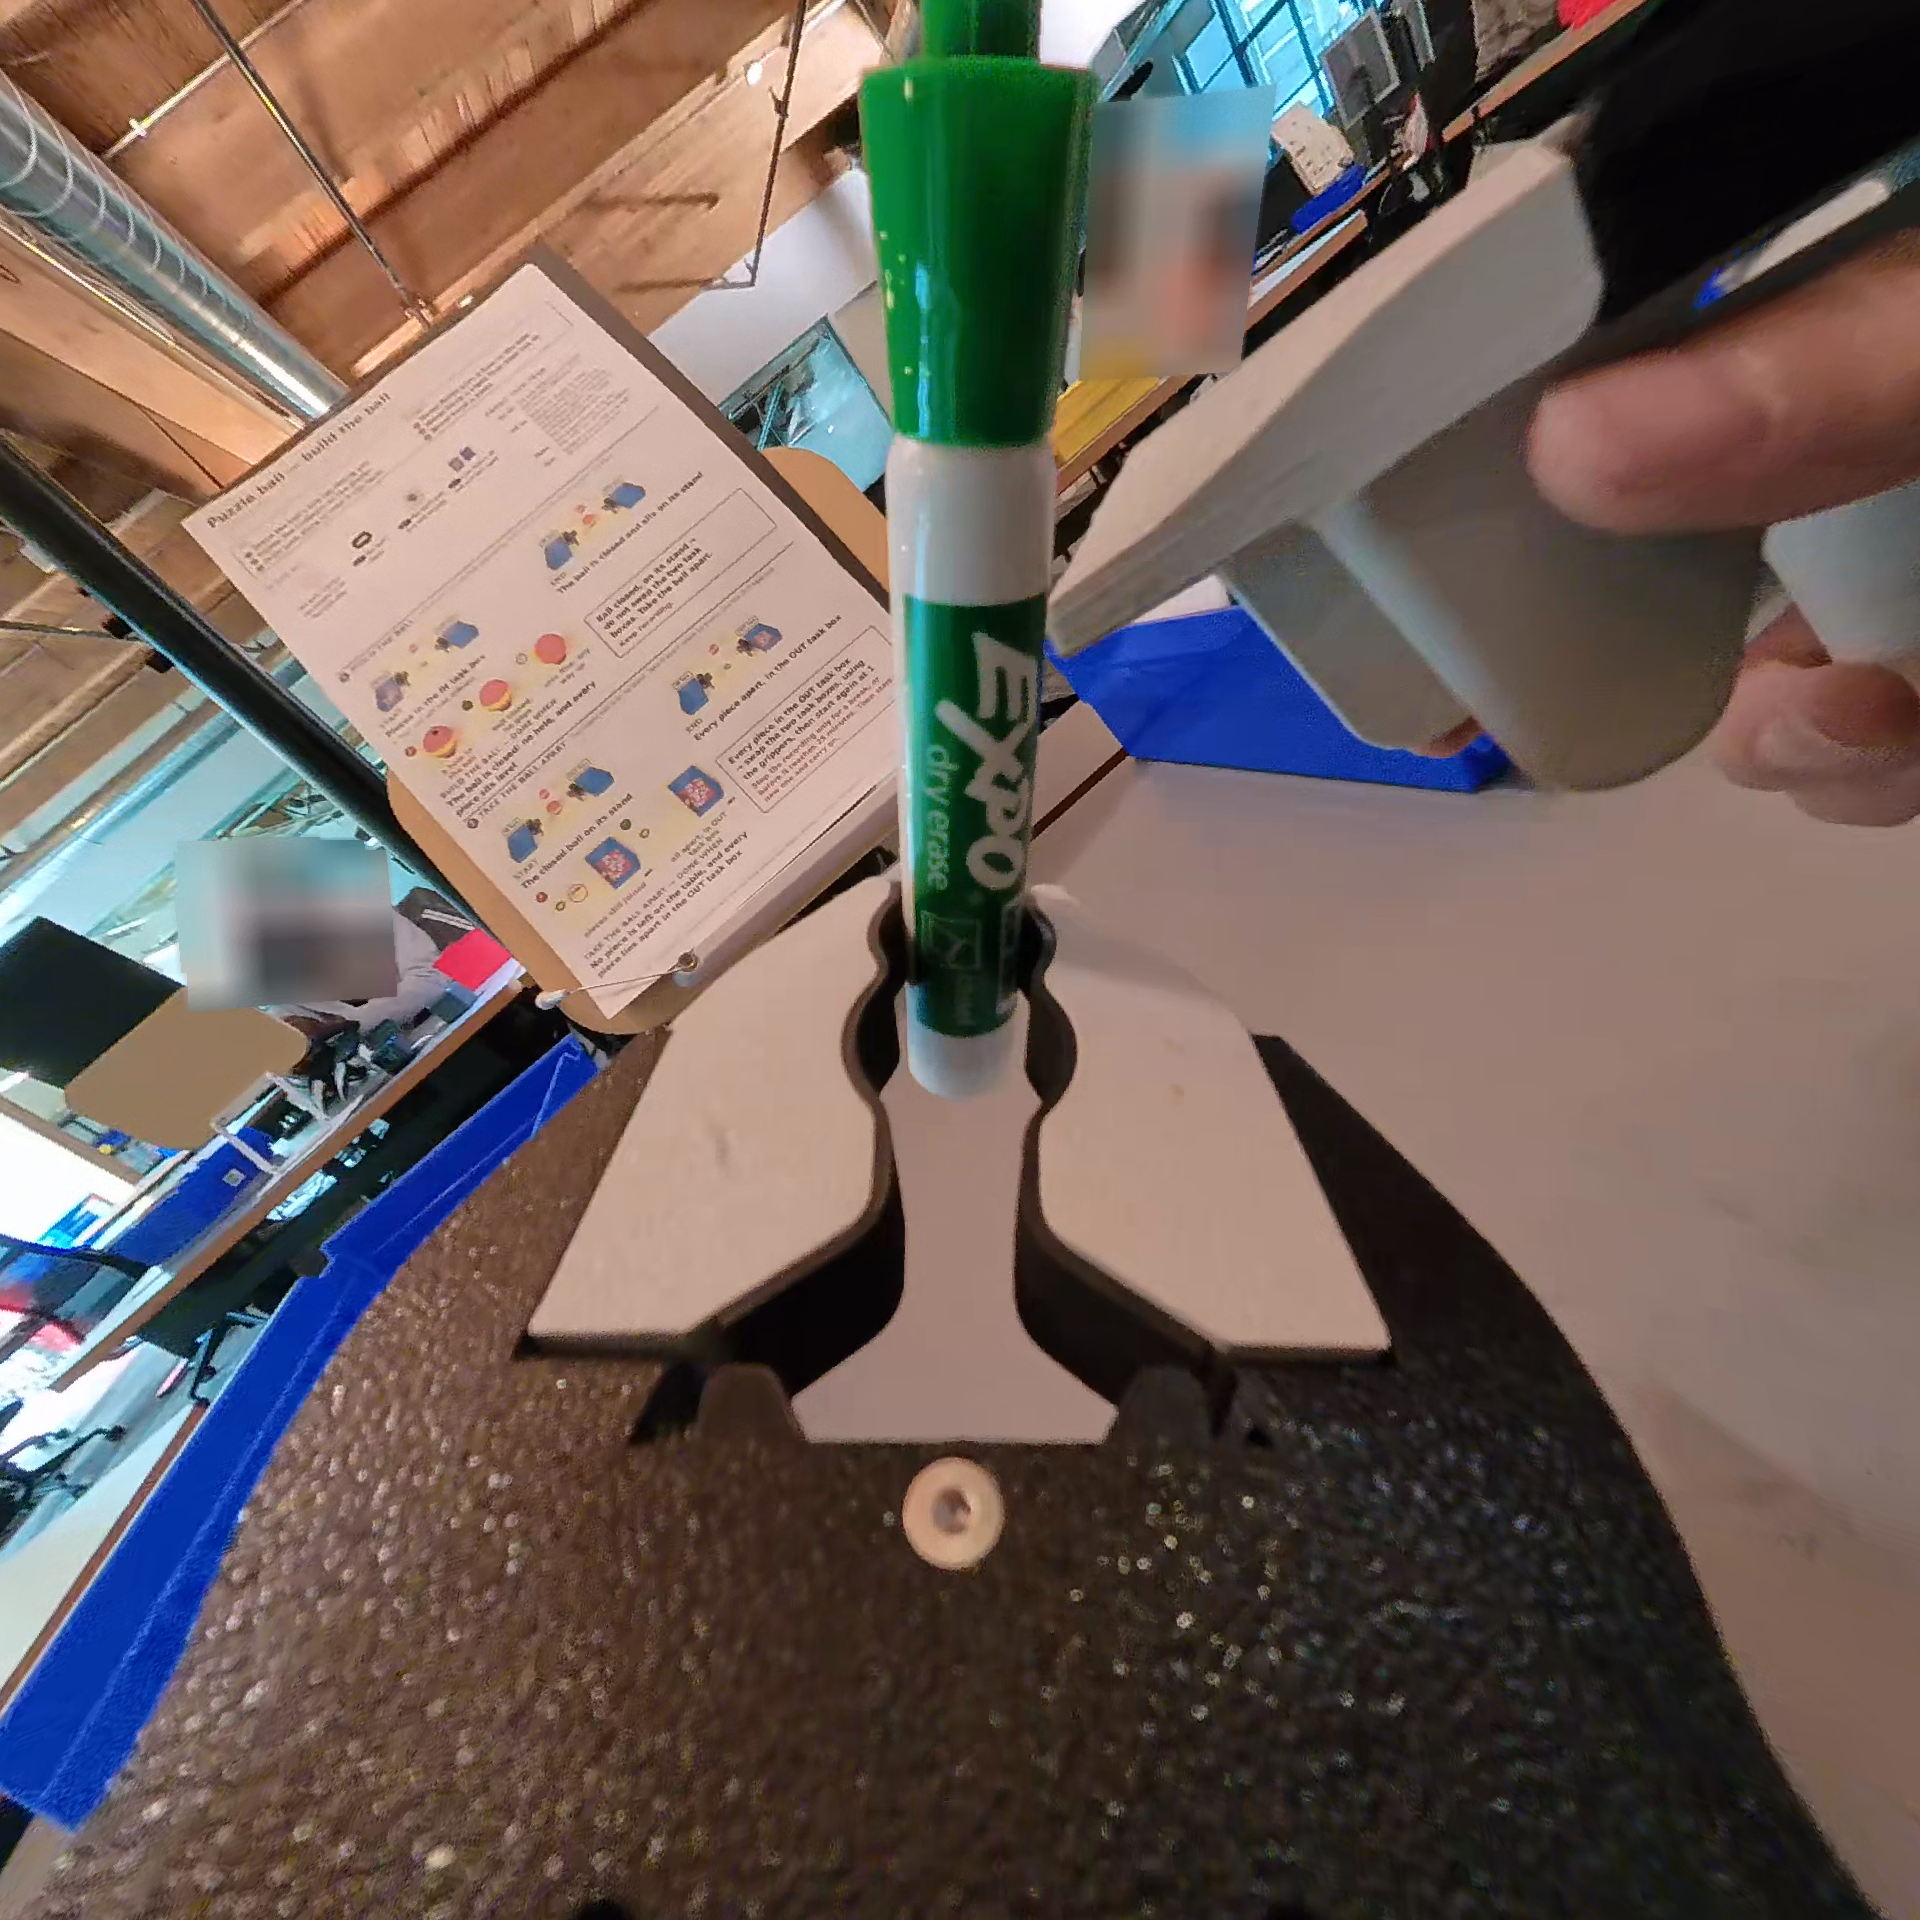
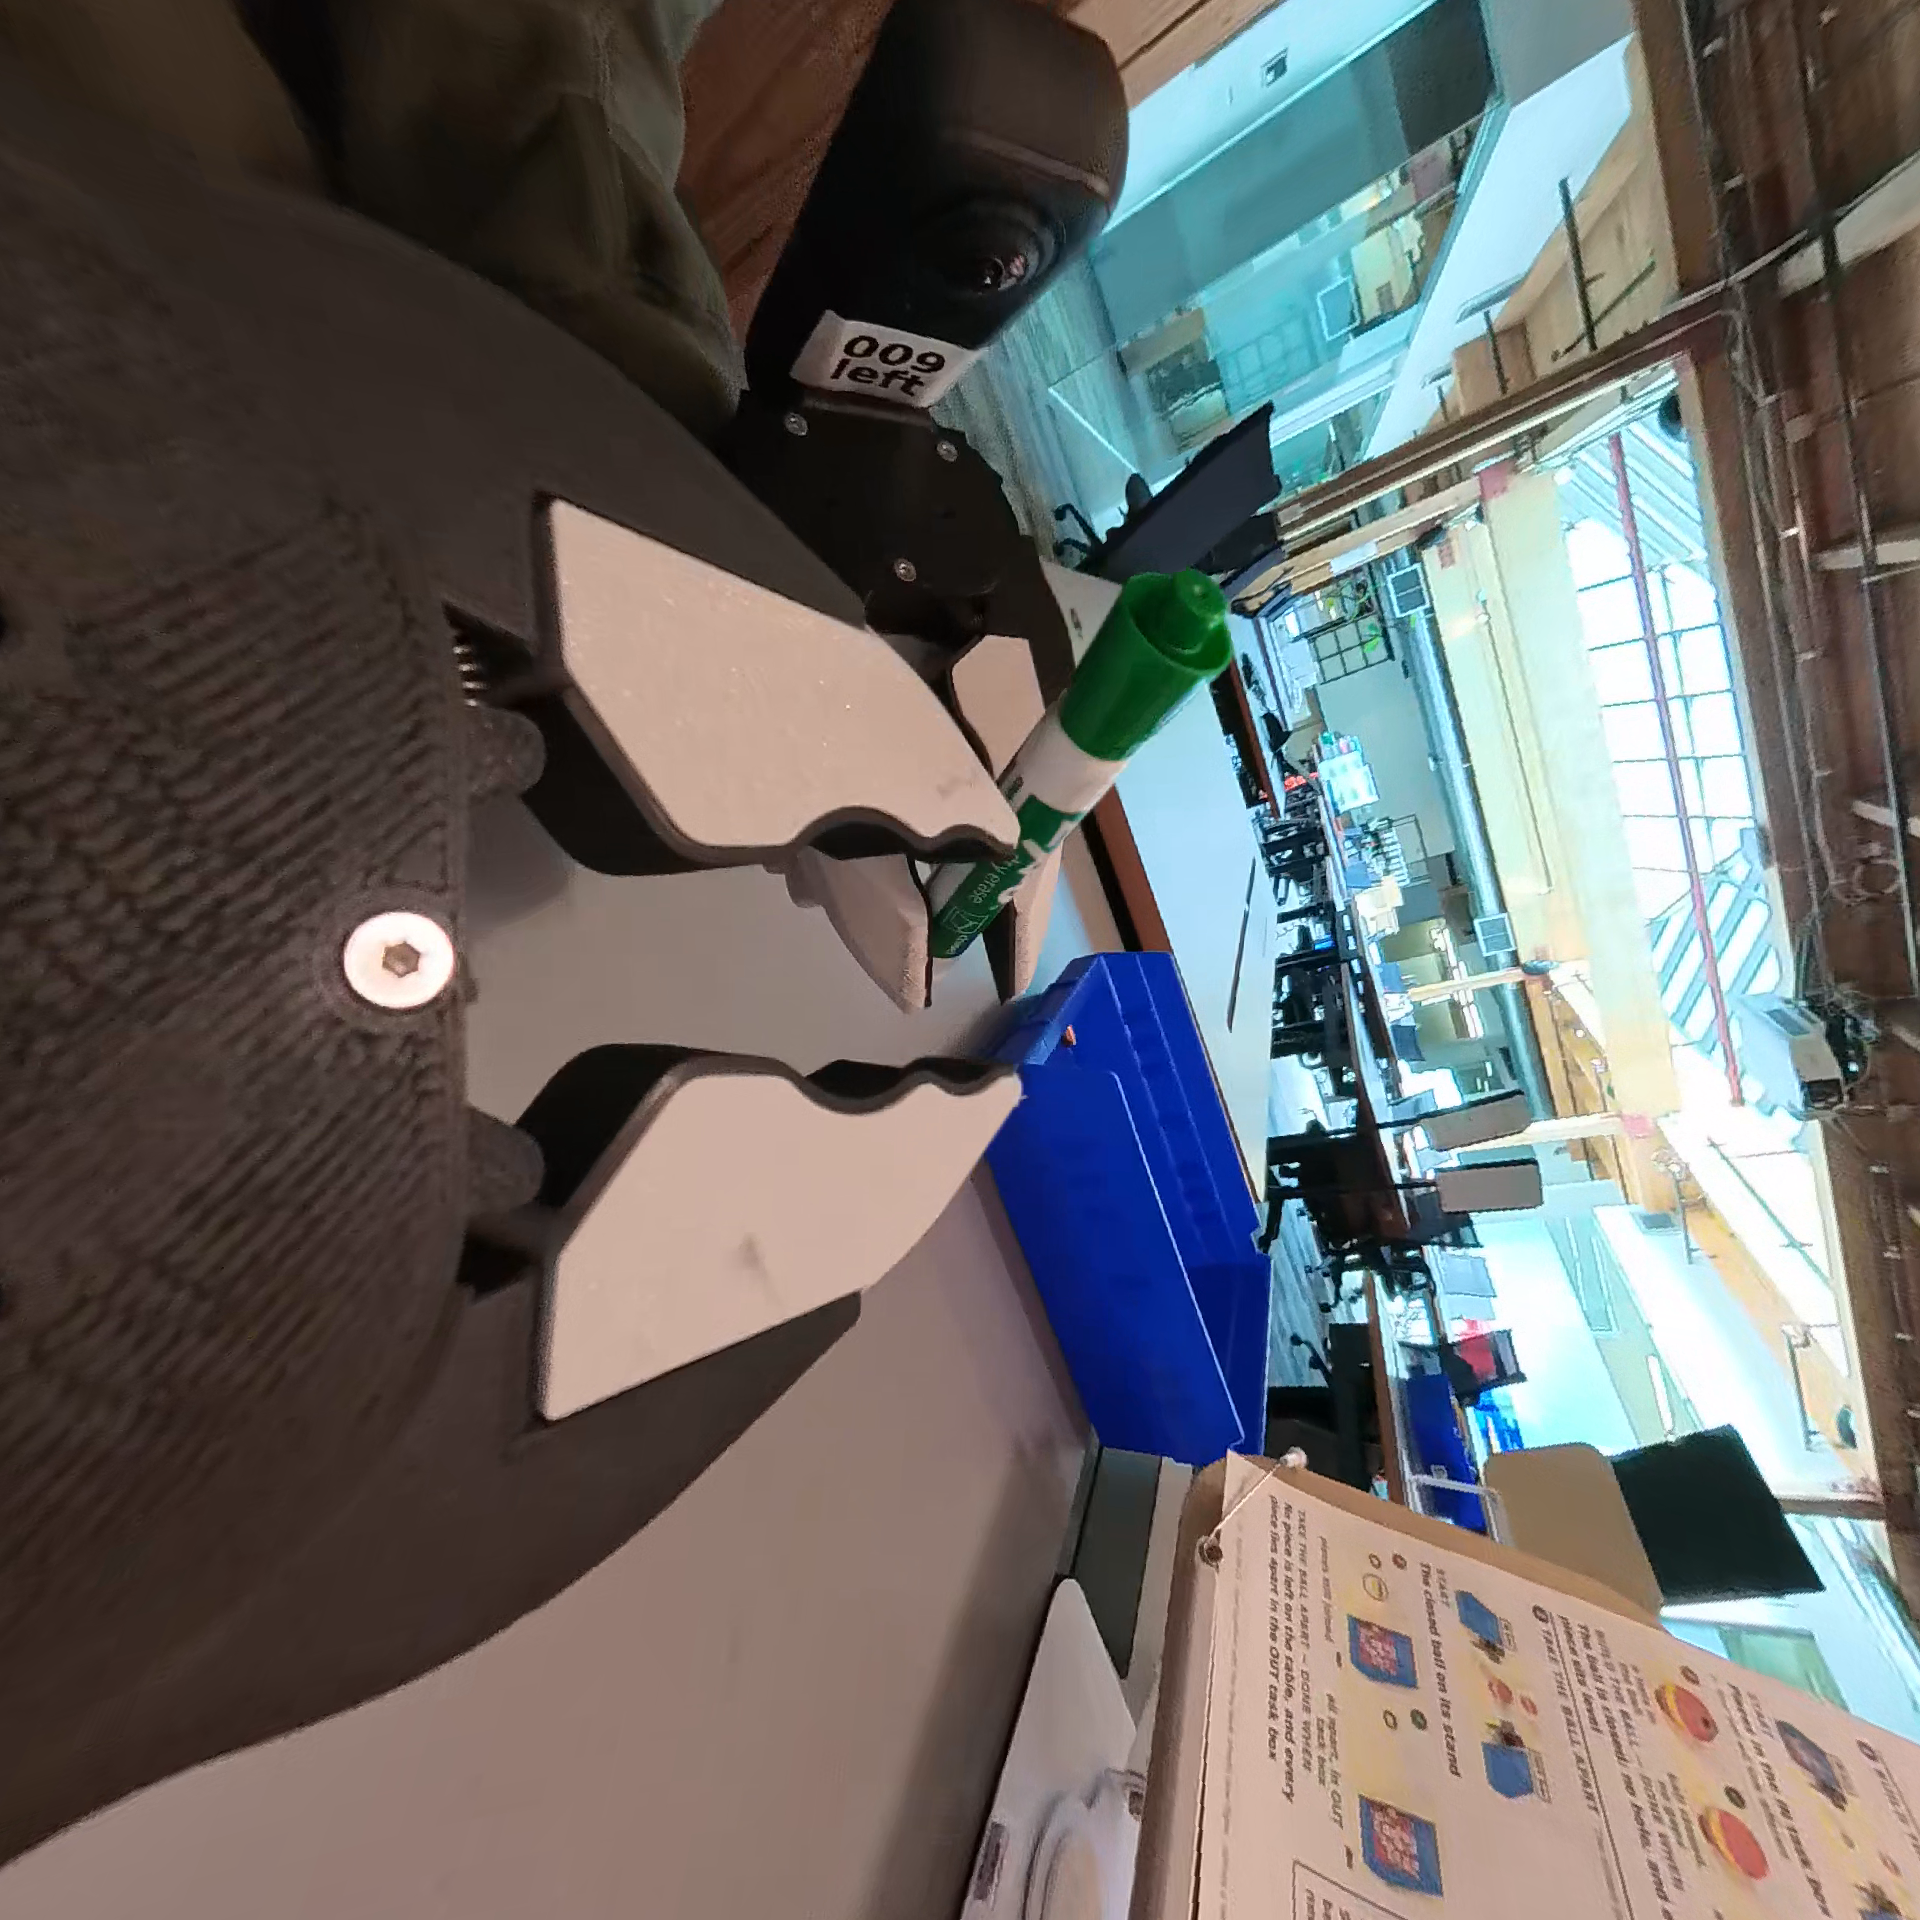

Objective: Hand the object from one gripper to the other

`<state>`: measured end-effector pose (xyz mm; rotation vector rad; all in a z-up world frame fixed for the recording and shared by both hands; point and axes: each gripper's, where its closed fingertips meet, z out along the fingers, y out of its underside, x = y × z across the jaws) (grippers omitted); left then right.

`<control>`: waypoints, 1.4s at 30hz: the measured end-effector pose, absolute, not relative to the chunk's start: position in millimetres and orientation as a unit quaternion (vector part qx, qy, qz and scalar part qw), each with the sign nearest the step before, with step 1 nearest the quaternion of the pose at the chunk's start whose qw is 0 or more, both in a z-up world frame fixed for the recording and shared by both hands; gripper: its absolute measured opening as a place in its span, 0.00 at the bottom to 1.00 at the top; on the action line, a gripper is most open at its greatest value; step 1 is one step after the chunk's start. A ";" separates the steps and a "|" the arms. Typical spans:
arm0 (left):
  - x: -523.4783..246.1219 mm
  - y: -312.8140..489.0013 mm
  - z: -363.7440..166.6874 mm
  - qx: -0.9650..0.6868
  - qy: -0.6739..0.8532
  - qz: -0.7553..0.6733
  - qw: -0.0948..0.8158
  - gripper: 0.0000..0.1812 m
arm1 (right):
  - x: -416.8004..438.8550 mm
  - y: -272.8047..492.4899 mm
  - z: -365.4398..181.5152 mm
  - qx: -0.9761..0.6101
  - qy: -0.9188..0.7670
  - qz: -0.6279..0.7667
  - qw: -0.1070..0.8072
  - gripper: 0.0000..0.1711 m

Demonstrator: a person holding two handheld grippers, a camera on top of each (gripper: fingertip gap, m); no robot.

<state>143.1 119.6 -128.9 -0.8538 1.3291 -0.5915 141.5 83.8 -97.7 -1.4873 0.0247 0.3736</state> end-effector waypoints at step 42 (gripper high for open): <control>116.1 27.0 -166.8 -0.274 0.787 -0.457 0.311 0.26 | 91.8 38.4 -93.7 -0.654 -0.257 0.147 0.696 0.10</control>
